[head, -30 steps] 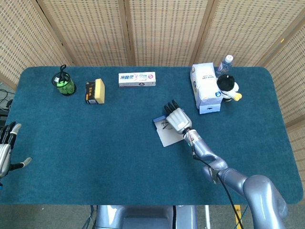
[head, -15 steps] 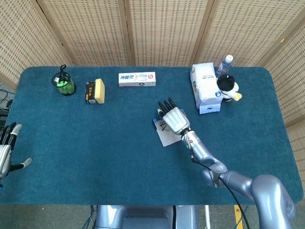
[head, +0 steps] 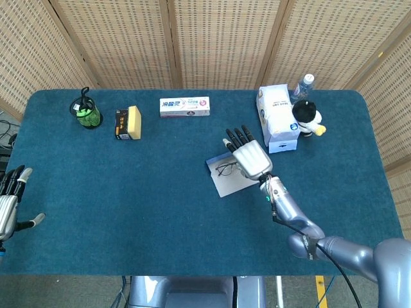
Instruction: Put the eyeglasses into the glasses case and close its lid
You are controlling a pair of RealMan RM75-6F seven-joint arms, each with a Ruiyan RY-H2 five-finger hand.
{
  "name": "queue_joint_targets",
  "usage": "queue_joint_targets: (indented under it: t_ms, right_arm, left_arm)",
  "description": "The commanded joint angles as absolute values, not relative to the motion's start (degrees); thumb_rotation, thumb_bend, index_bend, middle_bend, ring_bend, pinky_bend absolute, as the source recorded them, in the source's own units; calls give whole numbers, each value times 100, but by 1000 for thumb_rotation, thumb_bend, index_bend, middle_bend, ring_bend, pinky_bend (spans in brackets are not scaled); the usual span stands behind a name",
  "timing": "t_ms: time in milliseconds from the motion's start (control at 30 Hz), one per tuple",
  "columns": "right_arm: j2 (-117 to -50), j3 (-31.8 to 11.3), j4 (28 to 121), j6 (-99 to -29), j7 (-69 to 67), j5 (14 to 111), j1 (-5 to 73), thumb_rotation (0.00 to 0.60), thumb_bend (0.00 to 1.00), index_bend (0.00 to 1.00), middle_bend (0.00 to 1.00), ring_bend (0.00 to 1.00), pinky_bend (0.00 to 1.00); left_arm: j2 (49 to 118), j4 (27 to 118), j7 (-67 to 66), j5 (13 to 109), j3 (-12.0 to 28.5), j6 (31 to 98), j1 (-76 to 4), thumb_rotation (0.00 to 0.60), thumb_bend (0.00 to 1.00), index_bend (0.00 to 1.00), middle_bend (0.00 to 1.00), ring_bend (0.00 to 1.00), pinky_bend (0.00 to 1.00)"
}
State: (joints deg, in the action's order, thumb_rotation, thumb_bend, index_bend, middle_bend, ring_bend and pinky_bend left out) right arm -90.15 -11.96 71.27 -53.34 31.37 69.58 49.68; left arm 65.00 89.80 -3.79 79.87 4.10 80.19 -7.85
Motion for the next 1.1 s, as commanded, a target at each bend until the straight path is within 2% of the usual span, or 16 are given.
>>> queue_joint_targets:
  t_ms: [33,167,300,533,600,733,900,1100]
  right_arm:
    - [-8869,-1106,7156,-5545,2682,7145,4748,600,241,181,70,0,4]
    - [-8896,-951,6759,-5688,2151,7416,4596,600,318,182,82,0,6]
    - [-9013,-888,6327,-5554,1922,7513,4635,600,549,190,92,0,6]
    - [-9171,-1106,6208,-4642,1462,7205,5045,600,963,203,104,0,58]
    - [-9294,-1190,6093,-4399,1481,7061,5201,600,999,215,117,1,90]
    - [-9734,-1421,5697,-3992,1536,6598,5495,600,1000,223,134,23,142]
    - [-10046,-1487,5242,-3664,1810,6219,5736,600,1000,230,155,33,144]
    - [-10042,-1407,5096,-3280,2099,5829,5830,600,1000,261,187,70,144]
  left_arm:
    - [6501,8985,-381,7995,410,8032,-782,600,0,0,0,0,0]
    - [6511,8981,-394,7993,412,8046,-779,600,0,0,0,0,0]
    - [6530,8968,-425,7971,412,8010,-795,600,0,0,0,0,0]
    - [6562,8955,-479,7920,431,7980,-815,600,0,0,0,0,0]
    - [6571,8942,-489,7894,437,7957,-824,600,0,0,0,0,0]
    - [6582,8920,-494,7835,459,7918,-841,600,0,0,0,0,0]
    - [6580,8895,-465,7766,482,7860,-860,600,0,0,0,0,0]
    - [6570,8896,-454,7748,485,7832,-873,600,0,0,0,0,0]
